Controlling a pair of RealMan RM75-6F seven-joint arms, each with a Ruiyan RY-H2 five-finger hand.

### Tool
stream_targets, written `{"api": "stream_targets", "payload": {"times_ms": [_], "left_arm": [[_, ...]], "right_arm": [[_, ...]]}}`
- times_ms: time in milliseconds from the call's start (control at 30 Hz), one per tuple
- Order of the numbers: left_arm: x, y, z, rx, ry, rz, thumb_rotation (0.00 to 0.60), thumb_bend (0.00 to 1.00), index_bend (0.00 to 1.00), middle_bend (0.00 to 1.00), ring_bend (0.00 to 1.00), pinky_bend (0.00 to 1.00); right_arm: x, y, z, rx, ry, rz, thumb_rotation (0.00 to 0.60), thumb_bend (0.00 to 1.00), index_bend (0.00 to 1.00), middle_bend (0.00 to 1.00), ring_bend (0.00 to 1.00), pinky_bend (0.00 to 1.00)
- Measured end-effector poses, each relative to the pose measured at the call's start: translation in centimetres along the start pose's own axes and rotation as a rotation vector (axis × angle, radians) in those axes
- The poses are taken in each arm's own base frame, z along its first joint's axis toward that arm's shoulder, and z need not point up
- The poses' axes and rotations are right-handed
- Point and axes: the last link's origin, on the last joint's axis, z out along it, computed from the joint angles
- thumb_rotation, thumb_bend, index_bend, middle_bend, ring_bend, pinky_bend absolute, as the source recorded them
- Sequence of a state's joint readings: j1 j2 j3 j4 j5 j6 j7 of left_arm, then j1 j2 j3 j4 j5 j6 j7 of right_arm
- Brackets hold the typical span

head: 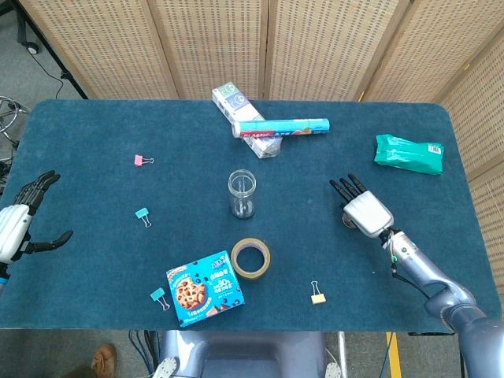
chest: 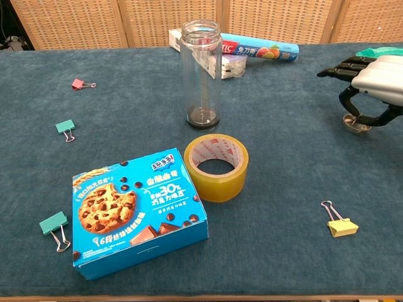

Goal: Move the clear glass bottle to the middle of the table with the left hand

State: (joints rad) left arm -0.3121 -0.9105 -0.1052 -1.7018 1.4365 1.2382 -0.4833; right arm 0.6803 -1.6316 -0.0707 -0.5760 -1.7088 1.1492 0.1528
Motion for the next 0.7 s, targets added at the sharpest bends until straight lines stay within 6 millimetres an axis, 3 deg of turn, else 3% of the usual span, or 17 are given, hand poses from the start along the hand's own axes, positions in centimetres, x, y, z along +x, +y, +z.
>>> {"api": "stream_targets", "payload": {"times_ms": [400, 700], "left_arm": [[0.0, 0.3, -0.1, -0.012, -0.003, -0.006, 0.600, 0.25, 0.00, 0.00, 0.00, 0.00], [0.4, 0.3, -0.2, -0.018, 0.005, -0.014, 0.600, 0.25, 0.00, 0.00, 0.00, 0.00]], "right_arm": [[2.8, 1.2, -1.4, -0.001, 0.117, 0.037, 0.600, 0.46, 0.64, 0.01, 0.00, 0.00], [7.3, 2.7, -2.7, -0.019, 0.234, 0.043, 0.600, 0.47, 0.64, 0.01, 0.00, 0.00]]}}
